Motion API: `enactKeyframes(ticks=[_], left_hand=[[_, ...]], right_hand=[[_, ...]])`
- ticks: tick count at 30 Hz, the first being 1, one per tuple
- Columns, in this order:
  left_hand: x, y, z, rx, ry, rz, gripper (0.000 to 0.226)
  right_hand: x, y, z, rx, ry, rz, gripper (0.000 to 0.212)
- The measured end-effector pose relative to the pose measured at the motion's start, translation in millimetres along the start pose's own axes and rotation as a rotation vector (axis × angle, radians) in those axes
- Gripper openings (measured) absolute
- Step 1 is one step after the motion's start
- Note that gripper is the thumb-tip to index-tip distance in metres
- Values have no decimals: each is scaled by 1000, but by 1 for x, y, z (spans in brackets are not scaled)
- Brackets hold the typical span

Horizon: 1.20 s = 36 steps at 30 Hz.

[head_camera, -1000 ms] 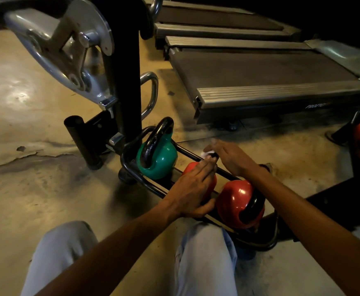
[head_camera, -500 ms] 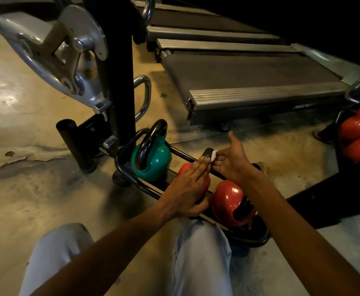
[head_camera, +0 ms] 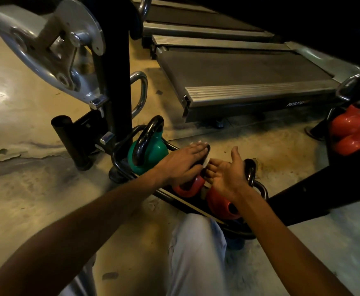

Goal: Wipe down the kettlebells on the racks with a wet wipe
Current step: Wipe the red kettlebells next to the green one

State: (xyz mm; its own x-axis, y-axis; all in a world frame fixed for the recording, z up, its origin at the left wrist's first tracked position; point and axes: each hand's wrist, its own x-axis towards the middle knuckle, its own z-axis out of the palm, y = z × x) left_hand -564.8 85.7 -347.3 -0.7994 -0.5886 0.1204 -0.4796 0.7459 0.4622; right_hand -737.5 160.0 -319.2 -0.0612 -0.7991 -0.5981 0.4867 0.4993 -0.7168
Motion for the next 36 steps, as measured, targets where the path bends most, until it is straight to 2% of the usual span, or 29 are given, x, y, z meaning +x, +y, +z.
enactKeyframes(ticks=[3,8,12,15,18,21,24,30,34,36], left_hand=[[9,-5,-11,-18,-42,4,68],[9,-6,-18,11,-74,41,69],[3,-8,-5,47,-46,24,69],[-2,-3,3,57,-30,-21,71],[-5,4,8,32,-7,-69,71],[-5,9,9,73,44,-57,70],[-11,7,12,78,85,-22,66],[-29,-1,30,90,56,9,80],[-34,-2,34,76,51,28,85],[-31,-2,28,75,52,22,84]], right_hand=[[-8,9,3,-80,-22,37,110],[-1,10,-4,-19,9,-51,109],[-5,16,-4,-65,-7,-16,110],[-8,16,-3,11,49,-117,97],[-12,35,-1,-34,44,-151,88],[-20,42,-5,-90,18,-163,88],[-15,38,-5,-93,51,-259,87],[-22,52,-5,-257,1,-308,77],[-29,54,1,-359,-62,-352,91],[-32,62,-1,-501,-39,-399,71]])
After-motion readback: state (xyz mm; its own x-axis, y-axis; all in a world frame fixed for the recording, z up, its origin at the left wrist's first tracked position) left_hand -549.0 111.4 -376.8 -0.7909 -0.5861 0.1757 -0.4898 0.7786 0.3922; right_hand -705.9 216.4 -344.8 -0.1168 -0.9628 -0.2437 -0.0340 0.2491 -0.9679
